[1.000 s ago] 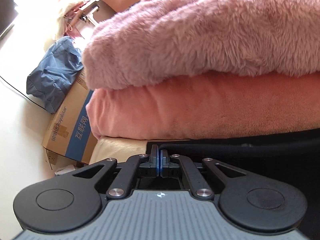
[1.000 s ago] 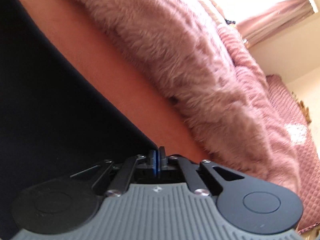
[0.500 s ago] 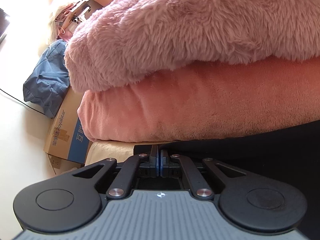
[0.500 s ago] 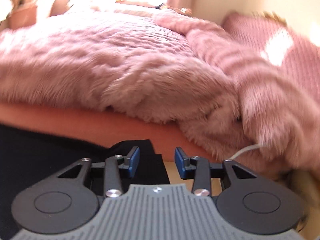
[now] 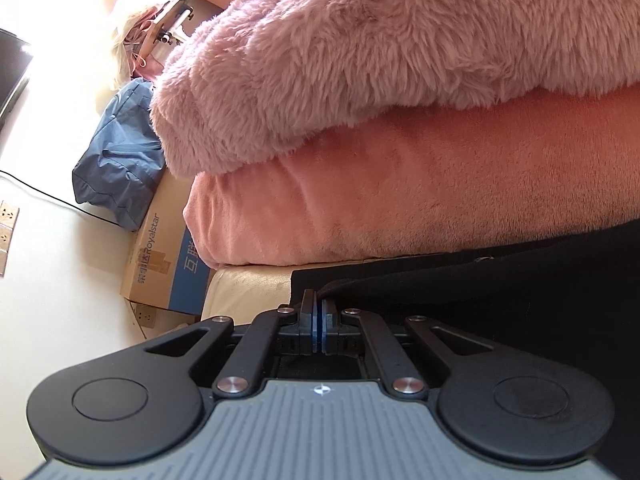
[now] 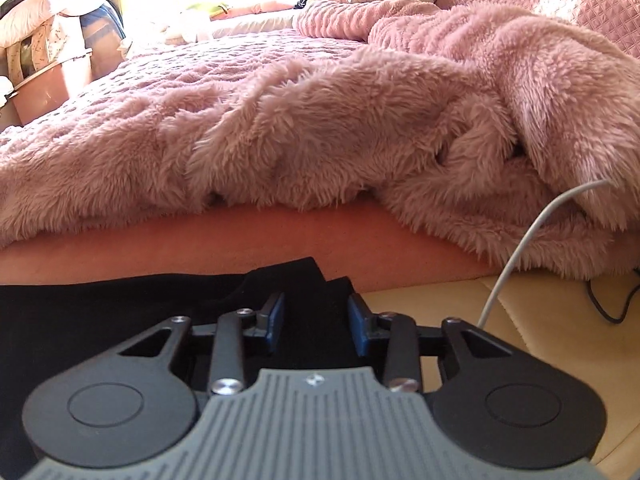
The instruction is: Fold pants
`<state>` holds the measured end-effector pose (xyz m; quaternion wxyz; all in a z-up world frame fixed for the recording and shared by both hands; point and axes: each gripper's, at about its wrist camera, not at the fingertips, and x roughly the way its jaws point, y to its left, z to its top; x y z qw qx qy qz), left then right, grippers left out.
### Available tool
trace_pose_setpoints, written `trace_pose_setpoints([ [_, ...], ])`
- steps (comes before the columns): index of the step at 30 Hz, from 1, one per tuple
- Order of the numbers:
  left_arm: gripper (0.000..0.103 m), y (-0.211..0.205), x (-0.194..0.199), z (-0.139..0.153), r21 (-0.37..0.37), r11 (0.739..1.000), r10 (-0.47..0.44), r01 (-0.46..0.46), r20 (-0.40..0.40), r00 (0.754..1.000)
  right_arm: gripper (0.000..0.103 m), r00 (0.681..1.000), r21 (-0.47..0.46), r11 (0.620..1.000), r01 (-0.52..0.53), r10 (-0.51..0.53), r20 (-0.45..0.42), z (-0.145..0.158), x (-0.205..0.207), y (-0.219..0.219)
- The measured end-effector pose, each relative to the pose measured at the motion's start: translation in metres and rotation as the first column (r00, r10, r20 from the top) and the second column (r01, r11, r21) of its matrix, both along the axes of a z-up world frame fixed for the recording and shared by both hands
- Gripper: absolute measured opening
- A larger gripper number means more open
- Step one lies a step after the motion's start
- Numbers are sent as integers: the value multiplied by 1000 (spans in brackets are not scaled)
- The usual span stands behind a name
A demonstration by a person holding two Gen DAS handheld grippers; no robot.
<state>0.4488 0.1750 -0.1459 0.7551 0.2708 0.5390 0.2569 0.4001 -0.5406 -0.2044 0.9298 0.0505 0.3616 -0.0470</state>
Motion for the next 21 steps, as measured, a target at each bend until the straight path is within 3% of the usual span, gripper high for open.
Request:
trace_pose_setpoints([
  [3, 2, -1, 0, -3, 7, 1000, 4, -4, -9, 1000, 29, 999, 18, 1000, -8, 7, 41, 10, 6, -14],
  [10, 2, -1, 1, -8, 8, 1000, 10, -9, -16, 1000, 29, 991, 151, 986, -70, 86, -101, -2, 46, -30],
  [15, 2, 1, 1, -9, 0, 1000, 11, -11, -10, 1000, 29, 990, 184, 981, -66, 88, -113, -6, 48, -29],
  [17, 2, 1, -1, -8, -7, 1000, 14, -14, -6, 1000, 9, 991, 164, 984, -69, 86, -98, -1, 43, -25],
  [19, 2, 2, -3, -8, -11, 1000, 12, -12, -3, 1000, 1, 996, 157, 985, -68, 77, -51, 7, 34, -23],
  [21, 2, 3, -5, -6, -12, 1000, 9, -9, 9, 1000, 0, 998, 133, 989, -65, 66, -9, 15, 22, -21],
])
